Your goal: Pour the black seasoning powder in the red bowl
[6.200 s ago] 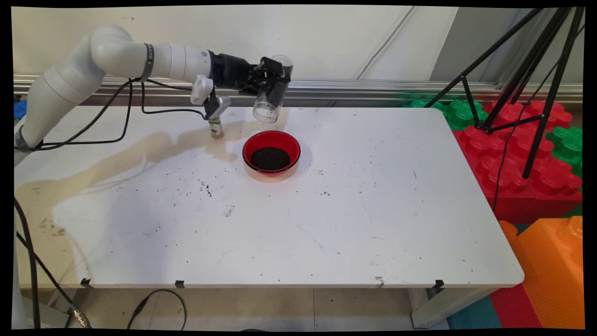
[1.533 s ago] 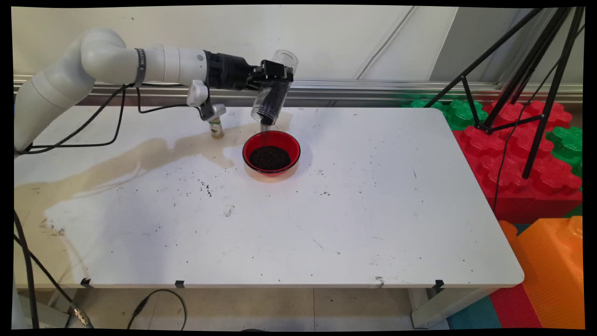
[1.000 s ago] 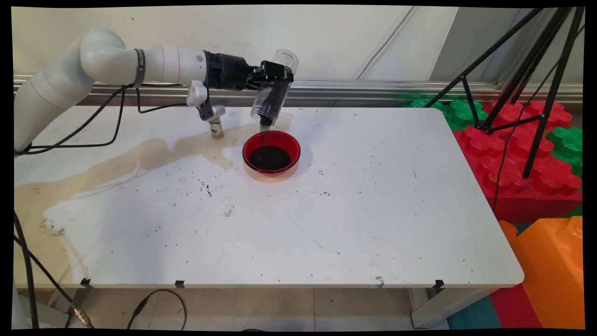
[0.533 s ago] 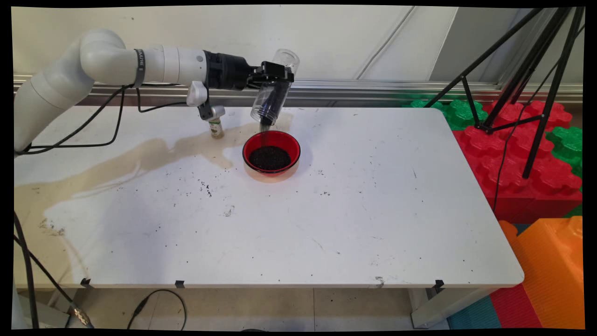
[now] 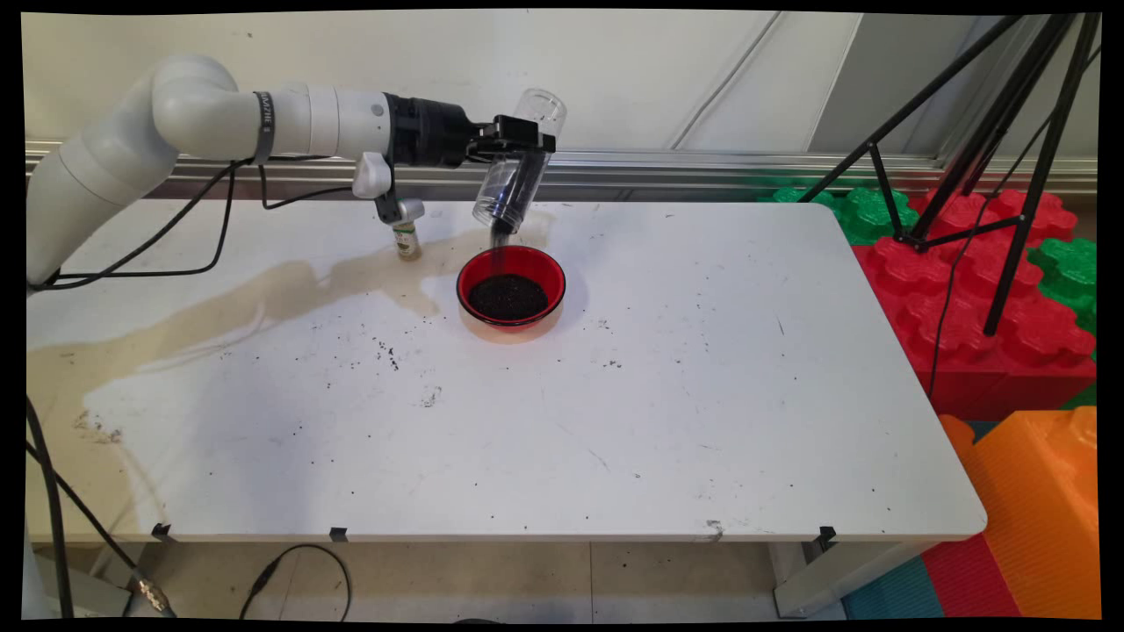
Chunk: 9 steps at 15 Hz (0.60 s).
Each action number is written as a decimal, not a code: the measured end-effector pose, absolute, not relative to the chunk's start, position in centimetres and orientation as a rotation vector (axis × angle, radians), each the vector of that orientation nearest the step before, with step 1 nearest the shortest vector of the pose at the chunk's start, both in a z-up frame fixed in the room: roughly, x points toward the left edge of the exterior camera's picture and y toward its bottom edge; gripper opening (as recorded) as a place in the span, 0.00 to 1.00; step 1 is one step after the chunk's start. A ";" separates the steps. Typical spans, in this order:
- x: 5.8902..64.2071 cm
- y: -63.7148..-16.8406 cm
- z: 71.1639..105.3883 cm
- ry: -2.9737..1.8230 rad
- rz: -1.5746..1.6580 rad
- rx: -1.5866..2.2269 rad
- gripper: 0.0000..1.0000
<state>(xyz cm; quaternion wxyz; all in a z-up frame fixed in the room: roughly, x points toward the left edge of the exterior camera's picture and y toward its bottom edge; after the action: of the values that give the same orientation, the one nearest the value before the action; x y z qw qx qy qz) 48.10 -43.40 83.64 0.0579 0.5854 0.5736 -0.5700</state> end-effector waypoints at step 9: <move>48.0 -43.5 83.8 1.672 -1.723 1.793 0.00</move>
<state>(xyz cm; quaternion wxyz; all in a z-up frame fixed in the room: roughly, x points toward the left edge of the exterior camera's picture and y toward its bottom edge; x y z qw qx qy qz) 48.05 -43.47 83.83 0.0725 0.5969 0.5565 -0.5735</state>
